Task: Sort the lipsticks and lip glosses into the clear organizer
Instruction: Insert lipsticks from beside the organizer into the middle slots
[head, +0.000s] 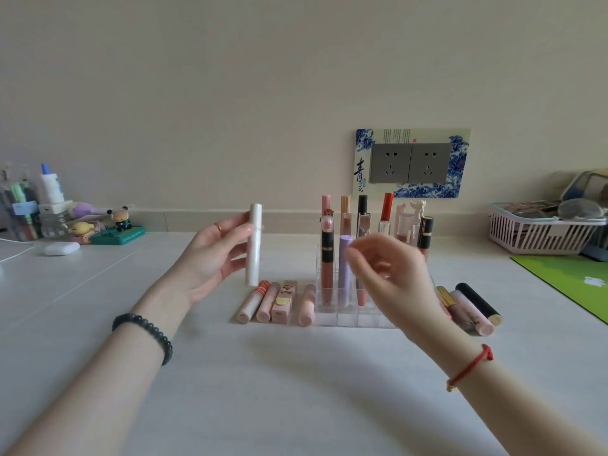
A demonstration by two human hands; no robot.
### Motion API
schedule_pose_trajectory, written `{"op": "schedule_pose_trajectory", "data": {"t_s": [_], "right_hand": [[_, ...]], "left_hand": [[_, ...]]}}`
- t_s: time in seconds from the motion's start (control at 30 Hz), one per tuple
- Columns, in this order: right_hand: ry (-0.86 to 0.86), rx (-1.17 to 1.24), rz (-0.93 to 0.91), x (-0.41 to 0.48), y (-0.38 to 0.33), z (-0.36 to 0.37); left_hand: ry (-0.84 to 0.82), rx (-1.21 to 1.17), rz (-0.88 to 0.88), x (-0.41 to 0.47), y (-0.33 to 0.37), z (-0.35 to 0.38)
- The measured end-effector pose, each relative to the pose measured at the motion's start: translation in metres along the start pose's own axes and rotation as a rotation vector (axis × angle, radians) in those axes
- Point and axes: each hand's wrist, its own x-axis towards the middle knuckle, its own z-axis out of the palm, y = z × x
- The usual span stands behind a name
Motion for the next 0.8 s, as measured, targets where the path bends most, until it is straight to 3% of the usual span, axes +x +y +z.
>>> {"op": "schedule_pose_trajectory", "data": {"t_s": [0.1,0.27,0.6,0.8], "right_hand": [[-0.139,0.064,0.068,-0.004,-0.01,0.011],[-0.124,0.104,0.1,-0.006,-0.013,0.015],[-0.116,0.075,0.089,0.005,-0.013,-0.006],[0.117,-0.055,0.172,0.02,0.012,-0.056]], "left_hand": [[-0.147,-0.085,0.088,-0.009,0.002,0.025],[-0.296,-0.087,0.223,-0.023,-0.008,0.06],[-0.173,-0.031,0.298,-0.023,-0.024,0.073],[0.089,0.277,0.312,-0.012,-0.031,0.049]]}}
